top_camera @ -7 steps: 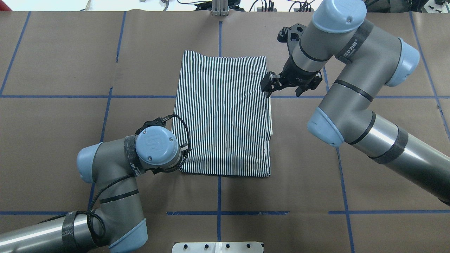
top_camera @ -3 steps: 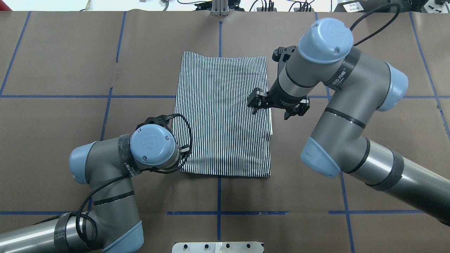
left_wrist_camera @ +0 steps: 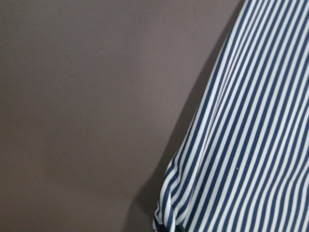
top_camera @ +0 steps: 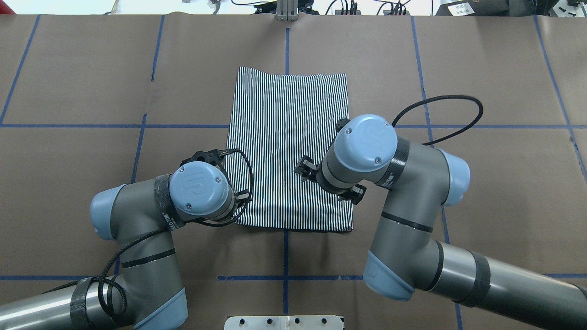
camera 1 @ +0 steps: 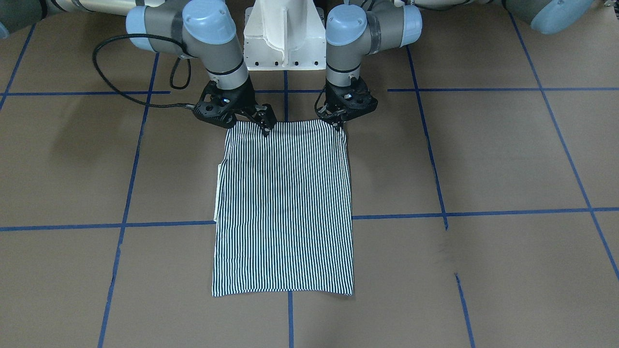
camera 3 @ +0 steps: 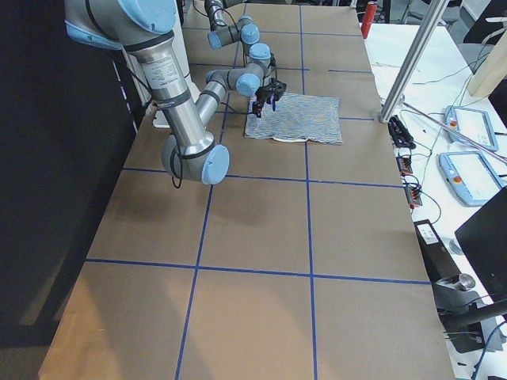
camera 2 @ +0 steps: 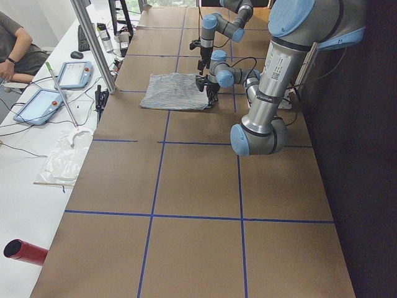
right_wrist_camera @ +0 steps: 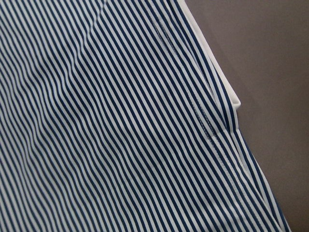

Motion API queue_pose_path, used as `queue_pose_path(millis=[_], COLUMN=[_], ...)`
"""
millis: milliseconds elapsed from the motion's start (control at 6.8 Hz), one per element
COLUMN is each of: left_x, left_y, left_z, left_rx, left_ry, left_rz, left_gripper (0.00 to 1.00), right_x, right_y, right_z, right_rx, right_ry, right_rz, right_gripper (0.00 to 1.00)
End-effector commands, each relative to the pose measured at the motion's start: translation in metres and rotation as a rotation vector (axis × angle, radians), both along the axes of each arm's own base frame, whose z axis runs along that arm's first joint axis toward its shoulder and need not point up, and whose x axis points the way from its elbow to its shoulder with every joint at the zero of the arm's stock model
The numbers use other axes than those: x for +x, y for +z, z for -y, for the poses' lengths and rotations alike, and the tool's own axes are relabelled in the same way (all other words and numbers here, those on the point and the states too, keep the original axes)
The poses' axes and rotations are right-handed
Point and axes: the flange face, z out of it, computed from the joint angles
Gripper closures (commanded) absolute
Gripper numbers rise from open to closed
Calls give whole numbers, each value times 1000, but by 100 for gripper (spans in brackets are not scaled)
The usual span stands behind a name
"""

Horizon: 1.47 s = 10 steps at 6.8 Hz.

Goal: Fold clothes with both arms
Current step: 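Lower the left gripper to the shirt's near edge while the right gripper approaches, then grasp the shirt's near edge with both grippers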

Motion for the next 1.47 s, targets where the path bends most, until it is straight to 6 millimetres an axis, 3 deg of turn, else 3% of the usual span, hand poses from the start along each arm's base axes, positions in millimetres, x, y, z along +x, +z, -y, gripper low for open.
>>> queue_pose_path(millis=[0, 441, 1029, 1324], left_x=[0, 0, 0, 0], left_y=[1, 0, 0, 1], left_z=[0, 0, 0, 0], left_rx=[1, 0, 0, 1], left_ry=[2, 3, 3, 2], left_rz=[1, -1, -1, -1], left_gripper=[100, 100, 100, 100], right_x=[-37, -47, -49, -50], right_y=[33, 51, 56, 52], right_z=[-6, -2, -1, -1], right_rx=[-52, -65, -46, -45], right_ry=[52, 41, 7, 5], right_rz=[-78, -124, -145, -138], right_gripper=[0, 0, 4, 65])
